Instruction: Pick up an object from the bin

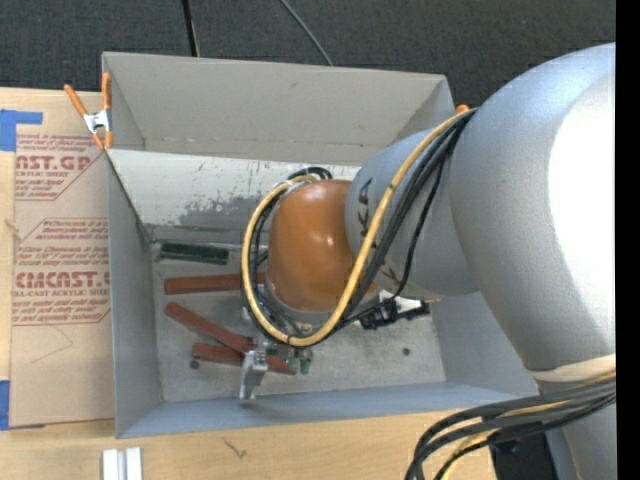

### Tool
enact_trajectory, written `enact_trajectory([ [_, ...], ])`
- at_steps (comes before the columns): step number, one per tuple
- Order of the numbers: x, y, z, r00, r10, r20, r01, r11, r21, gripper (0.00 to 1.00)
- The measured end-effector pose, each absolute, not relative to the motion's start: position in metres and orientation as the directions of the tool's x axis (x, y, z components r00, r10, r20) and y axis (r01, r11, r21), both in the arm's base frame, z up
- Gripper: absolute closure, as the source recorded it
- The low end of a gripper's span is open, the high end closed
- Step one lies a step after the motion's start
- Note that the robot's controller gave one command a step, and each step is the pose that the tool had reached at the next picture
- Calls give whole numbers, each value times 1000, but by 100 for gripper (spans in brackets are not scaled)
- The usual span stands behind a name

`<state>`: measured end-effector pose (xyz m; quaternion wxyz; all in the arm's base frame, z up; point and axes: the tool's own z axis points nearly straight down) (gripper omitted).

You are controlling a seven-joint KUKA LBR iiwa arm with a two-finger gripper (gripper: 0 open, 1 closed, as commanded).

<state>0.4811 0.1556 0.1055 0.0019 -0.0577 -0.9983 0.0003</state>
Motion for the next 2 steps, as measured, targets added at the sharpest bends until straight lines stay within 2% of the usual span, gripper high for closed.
enact_trajectory([
  [1, 480, 153, 118, -978, 208, 0, 208, 978, 1, 0],
  [2, 484, 150, 71, -951, 308, -5, 308, 951, 4, 0],
])
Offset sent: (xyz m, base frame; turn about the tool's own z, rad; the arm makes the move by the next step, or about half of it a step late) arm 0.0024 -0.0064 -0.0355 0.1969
